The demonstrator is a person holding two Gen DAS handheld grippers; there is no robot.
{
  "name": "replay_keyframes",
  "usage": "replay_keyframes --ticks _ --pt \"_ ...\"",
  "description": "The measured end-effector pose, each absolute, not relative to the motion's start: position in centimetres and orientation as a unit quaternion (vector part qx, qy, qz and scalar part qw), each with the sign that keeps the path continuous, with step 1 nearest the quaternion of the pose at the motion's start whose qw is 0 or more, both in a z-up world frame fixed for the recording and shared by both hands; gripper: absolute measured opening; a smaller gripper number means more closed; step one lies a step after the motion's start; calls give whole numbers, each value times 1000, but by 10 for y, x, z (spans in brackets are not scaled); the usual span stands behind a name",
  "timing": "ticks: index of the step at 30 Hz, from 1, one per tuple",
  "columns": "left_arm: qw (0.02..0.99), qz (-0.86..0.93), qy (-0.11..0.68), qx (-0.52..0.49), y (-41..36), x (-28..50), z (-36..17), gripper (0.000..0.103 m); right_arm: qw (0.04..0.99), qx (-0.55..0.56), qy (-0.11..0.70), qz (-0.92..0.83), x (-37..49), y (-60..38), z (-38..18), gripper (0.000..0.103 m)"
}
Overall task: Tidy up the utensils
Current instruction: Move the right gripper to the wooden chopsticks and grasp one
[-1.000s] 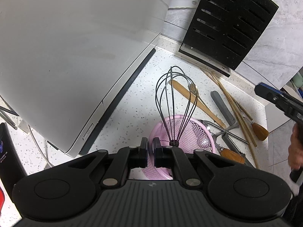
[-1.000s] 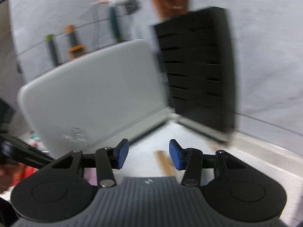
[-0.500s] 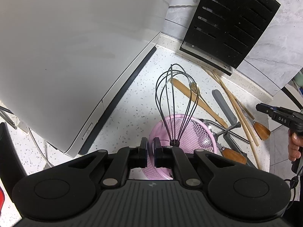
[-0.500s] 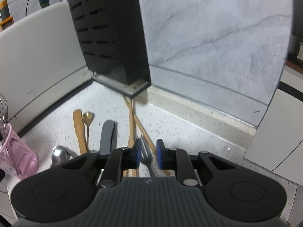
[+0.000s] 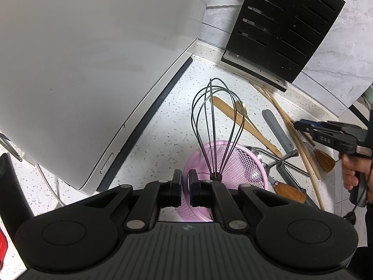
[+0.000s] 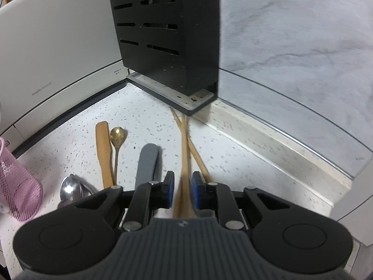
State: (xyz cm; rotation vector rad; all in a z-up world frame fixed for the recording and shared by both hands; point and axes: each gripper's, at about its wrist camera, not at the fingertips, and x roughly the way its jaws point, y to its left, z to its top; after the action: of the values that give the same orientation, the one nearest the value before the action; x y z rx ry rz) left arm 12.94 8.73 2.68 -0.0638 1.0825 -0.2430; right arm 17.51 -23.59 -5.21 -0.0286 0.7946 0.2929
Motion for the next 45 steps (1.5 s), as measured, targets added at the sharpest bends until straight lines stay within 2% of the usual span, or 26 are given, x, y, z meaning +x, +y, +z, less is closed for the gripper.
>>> replay_keyframes --ticks 14,25,35,45 --pt "848 -119 516 -34 86 130 27 6 901 -42 406 145 215 -213 -62 14" --pt "847 -123 516 -33 85 130 26 6 893 -61 419 153 225 -197 -69 8" --pt "847 -123 517 -32 85 131 25 6 897 -25 418 142 232 -200 -69 7" --pt "847 -124 517 -33 85 131 25 6 885 3 418 203 217 -204 -52 6"
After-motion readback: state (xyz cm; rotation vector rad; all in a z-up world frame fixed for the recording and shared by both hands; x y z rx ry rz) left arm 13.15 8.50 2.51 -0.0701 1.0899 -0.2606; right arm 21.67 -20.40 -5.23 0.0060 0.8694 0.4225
